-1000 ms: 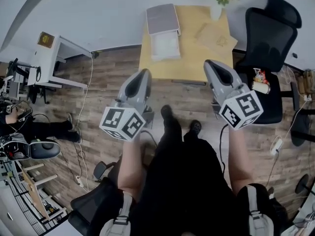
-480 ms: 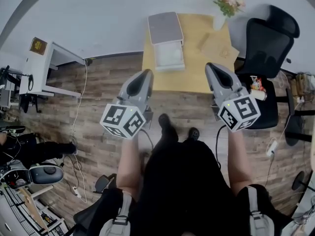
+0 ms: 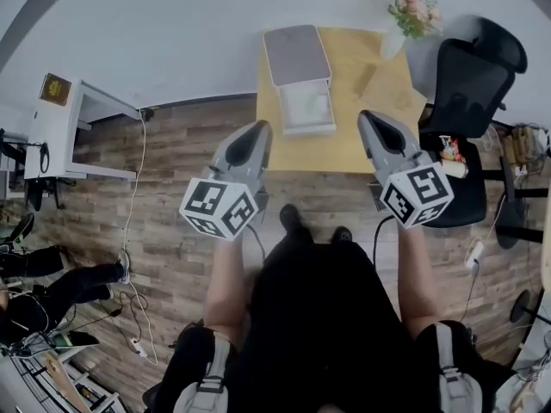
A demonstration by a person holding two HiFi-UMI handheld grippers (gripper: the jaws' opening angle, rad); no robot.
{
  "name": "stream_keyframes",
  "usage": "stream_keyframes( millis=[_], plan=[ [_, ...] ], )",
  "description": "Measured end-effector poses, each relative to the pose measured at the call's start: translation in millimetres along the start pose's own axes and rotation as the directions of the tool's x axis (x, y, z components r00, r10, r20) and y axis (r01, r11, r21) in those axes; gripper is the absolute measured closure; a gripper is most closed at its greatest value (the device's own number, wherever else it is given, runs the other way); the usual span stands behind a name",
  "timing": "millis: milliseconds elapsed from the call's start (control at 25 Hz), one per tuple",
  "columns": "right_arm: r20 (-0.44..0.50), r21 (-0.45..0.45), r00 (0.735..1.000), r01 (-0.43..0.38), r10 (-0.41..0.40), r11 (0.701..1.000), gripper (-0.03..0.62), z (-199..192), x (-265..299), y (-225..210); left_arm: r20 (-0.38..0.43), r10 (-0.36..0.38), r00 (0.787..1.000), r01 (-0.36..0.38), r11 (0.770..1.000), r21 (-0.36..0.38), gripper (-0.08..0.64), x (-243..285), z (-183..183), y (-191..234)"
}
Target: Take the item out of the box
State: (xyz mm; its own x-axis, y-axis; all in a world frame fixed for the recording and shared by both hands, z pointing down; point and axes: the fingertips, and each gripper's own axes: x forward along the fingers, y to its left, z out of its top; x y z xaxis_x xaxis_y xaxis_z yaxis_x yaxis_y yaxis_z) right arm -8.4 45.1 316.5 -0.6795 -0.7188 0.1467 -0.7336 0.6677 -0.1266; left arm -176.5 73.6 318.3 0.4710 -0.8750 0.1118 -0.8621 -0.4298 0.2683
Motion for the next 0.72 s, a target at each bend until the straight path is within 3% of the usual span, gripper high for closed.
stream_keyframes(
  millis=[280,640,720],
  plan=[
    [-0.031,0.007,0.998,0.057,-0.057,0.998,0.589,-6,28,3,-0.037,-0.060,0.997,0.060,0.998,-0.012,0.546,15,-6,33],
    [-0.078,0.025,0.991,0.115,-0.113,0.993,0.589,-30,35,5,-0.101,-0.146,0.984,0.144,0.989,-0.024,0.543,33,-31,45],
    [-0.086,0.032,0.988,0.129,-0.126,0.991,0.589,-33,31,-3,-0.127,-0.154,0.980,0.152,0.988,-0.023,0.500,41,-39,43]
  ],
)
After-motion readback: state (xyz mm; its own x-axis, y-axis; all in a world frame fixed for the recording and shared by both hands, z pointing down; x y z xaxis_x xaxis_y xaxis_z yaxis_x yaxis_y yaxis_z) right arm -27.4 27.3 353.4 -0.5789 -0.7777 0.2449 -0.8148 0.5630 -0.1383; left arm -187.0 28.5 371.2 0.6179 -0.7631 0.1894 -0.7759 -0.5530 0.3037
